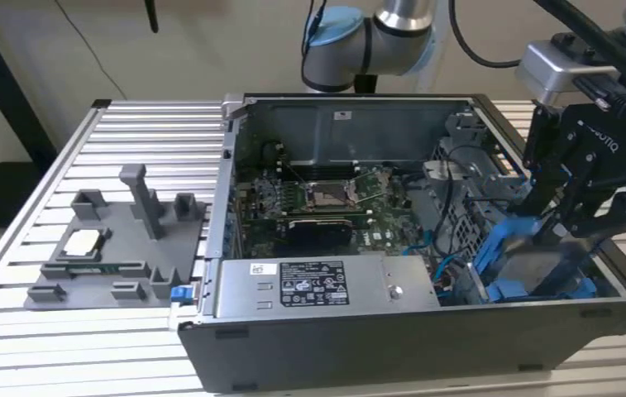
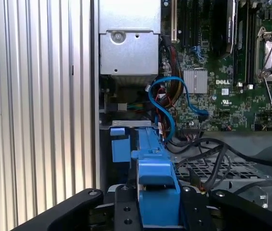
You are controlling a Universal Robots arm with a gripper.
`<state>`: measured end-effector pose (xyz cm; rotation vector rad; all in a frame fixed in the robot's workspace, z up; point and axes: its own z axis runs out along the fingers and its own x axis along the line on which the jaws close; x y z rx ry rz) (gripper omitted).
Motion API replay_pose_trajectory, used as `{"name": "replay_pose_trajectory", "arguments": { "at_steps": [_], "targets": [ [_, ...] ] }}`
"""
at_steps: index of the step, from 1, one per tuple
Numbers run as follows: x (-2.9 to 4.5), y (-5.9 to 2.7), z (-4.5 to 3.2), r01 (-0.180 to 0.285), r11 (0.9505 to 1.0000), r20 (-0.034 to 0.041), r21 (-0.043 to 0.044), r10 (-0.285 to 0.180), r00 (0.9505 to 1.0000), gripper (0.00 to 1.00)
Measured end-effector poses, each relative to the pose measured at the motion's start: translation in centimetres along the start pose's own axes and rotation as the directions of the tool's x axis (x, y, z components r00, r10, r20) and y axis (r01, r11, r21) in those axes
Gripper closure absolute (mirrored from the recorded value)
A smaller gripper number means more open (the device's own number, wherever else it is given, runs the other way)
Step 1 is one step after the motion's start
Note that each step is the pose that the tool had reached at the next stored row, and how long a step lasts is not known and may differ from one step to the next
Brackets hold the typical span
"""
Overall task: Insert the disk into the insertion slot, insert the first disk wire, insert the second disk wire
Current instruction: 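Insert the disk into the insertion slot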
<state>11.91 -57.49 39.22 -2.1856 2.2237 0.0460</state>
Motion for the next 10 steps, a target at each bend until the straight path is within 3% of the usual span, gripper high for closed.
{"name": "replay_pose_trajectory", "arguments": {
  "at_steps": [1,2,4,10],
  "targets": [
    [0.0,0.0,-0.08,0.0,1.0,0.0013,-0.0002,0.0,1.0,0.66],
    [-0.02,0.0,-0.3,0.0,1.0,0.0016,-0.0005,0.0,1.0,0.6],
    [-0.19,0.01,-0.63,0.0,1.0,0.0019,-0.0005,0.0,1.0,0.6],
    [-1.6,0.01,-0.59,0.0,1.0,0.0051,-0.0006,0.0,1.0,0.6]
  ]
}}
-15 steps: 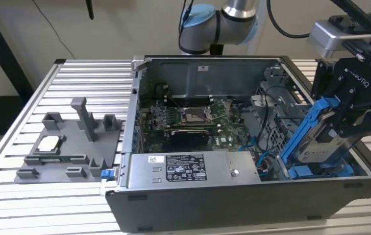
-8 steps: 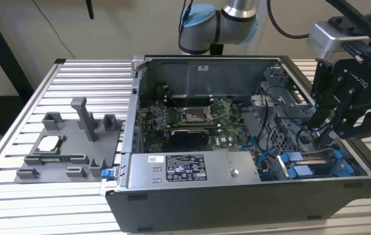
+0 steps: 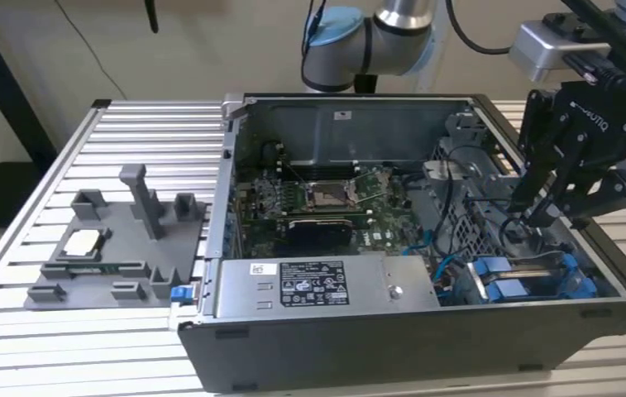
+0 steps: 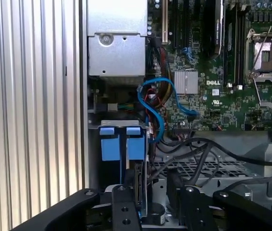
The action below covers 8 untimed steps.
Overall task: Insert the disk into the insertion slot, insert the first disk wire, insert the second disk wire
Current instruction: 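Insert the disk into the insertion slot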
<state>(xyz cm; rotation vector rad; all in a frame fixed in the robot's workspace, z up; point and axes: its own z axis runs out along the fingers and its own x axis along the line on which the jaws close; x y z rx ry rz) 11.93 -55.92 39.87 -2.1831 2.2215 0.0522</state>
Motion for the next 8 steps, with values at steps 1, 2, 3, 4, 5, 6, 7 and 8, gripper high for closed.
{"name": "replay_pose_trajectory", "arguments": {
  "at_steps": [1,2,3,4,5,6,7,8],
  "targets": [
    [-0.14,-0.11,0.02,0.0,1.0,0.002,-0.0001,0.0,1.0,0.6],
    [-0.24,-0.24,0.06,0.0,1.0,0.0035,-0.0001,0.0,1.0,0.6],
    [-0.33,-0.44,0.1,0.0,1.0,0.0047,0.0,0.0,1.0,0.6],
    [-0.34,-0.81,0.17,0.0,1.0,0.0071,-0.0001,0.0,1.0,0.6],
    [-0.34,-1.06,0.25,0.0,1.0,0.0112,-0.0002,0.0,0.9999,0.6],
    [-0.36,-1.24,0.3,0.0,1.0,0.0157,-0.0005,0.0,0.9999,0.6],
    [-0.38,-1.32,0.34,0.0,1.0,0.0201,-0.0012,0.0,0.9998,0.6],
    [-0.42,-1.35,0.36,-0.001,1.0,0.0247,-0.003,0.001,0.9997,0.6]
  ]
}}
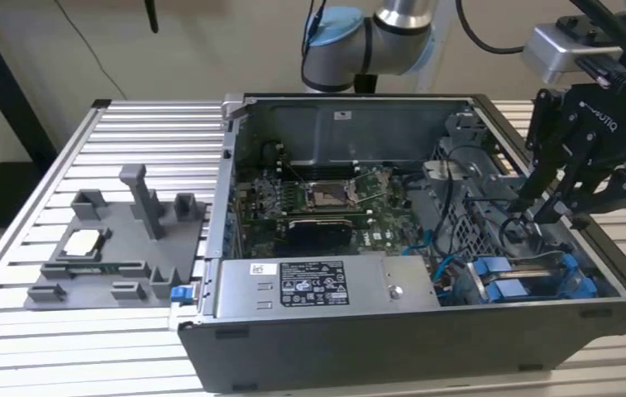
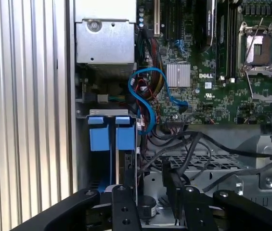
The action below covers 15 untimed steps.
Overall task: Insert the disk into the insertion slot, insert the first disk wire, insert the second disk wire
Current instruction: 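Insert the disk into the insertion slot, then insert the first disk wire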
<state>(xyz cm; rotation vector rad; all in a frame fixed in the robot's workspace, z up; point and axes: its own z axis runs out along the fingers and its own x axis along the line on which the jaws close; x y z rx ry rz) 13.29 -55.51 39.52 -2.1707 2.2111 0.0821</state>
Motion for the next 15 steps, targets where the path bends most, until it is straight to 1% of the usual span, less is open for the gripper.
{"name": "replay_pose_trajectory", "arguments": {
  "at_steps": [3,5,6,8,10,11,12,13,15],
  "targets": [
    [-0.15,-0.01,0.03,-0.002,1.0,0.0127,-0.0086,0.002,0.9999,0.6],
    [-0.2,-0.01,0.07,-0.004,0.9998,0.0179,-0.0172,0.004,0.9998,0.6],
    [-0.2,-0.03,0.12,-0.005,0.9998,0.0188,-0.0209,0.005,0.9998,0.6],
    [-0.2,-0.04,0.18,-0.008,0.9994,0.0192,-0.033,0.009,0.9998,0.6],
    [-0.19,-0.04,0.21,-0.01,0.9987,0.0197,-0.0496,0.011,0.9997,0.6],
    [-0.19,-0.04,0.23,-0.011,0.9983,0.0209,-0.0573,0.012,0.9997,0.6],
    [-0.2,-0.04,0.24,-0.011,0.998,0.0228,-0.0625,0.013,0.9997,0.6],
    [-0.19,-0.05,0.28,-0.011,0.9978,0.0256,-0.0659,0.013,0.9996,0.6],
    [-0.19,-0.12,0.39,-0.011,0.9977,0.0346,-0.0674,0.013,0.9993,0.6]
  ]
}}
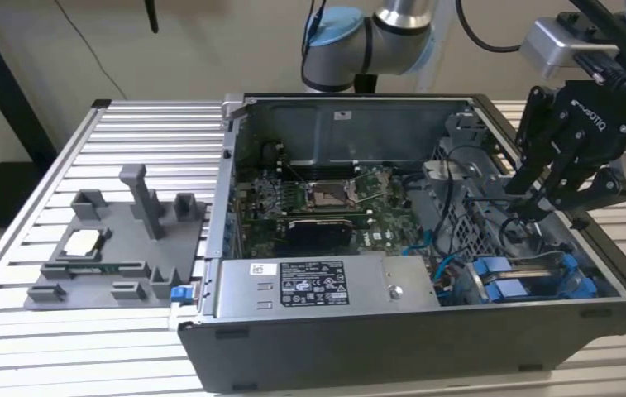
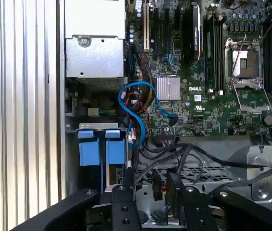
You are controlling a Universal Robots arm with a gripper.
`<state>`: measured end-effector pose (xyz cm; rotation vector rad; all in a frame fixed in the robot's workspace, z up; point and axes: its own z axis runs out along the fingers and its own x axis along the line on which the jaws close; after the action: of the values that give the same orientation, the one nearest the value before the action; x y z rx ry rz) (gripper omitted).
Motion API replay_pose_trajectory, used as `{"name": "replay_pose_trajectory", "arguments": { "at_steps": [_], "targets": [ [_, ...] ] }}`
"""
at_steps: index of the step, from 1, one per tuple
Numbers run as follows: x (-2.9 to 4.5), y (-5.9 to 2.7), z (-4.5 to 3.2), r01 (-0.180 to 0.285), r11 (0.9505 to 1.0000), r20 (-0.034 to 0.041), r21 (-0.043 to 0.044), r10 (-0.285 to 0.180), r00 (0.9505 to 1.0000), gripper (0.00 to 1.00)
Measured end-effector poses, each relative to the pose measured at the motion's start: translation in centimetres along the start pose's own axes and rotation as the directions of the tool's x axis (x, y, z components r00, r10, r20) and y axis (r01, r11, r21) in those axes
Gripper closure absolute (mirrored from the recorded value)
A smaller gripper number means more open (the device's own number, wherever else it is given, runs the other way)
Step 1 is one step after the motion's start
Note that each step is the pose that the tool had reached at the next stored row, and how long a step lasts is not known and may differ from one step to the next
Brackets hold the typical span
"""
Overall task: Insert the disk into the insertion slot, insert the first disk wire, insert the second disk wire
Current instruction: 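Insert the first disk wire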
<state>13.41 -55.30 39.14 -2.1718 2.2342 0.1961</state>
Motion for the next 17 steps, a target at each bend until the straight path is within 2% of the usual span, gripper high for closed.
{"name": "replay_pose_trajectory", "arguments": {
  "at_steps": [3,6,8,10,12,13,14,17],
  "targets": [
    [0.01,-0.34,0.25,0.001,1.0,0.0108,-0.0004,-0.001,0.9999,0.6],
    [0.04,-0.5,0.6,0.0,1.0,0.0119,-0.0027,0.0,0.9999,0.6],
    [0.05,-0.53,0.74,0.0,1.0,0.0125,-0.009,0.0,0.9999,0.6],
    [0.05,-0.52,0.78,0.0,0.9999,0.0186,-0.0122,0.0,0.9998,0.62],
    [0.02,-0.52,0.79,-0.001,0.9999,0.0193,-0.0123,0.001,0.9998,0.62],
    [0.02,-0.52,0.79,-0.001,0.9999,0.0194,-0.0123,0.001,0.9998,0.69],
    [0.02,-0.53,0.79,-0.001,0.9999,0.0203,-0.0122,0.001,0.9998,0.69],
    [0.02,-0.53,0.81,-0.002,0.9999,0.0348,-0.0126,0.002,0.9994,0.71]
  ]
}}
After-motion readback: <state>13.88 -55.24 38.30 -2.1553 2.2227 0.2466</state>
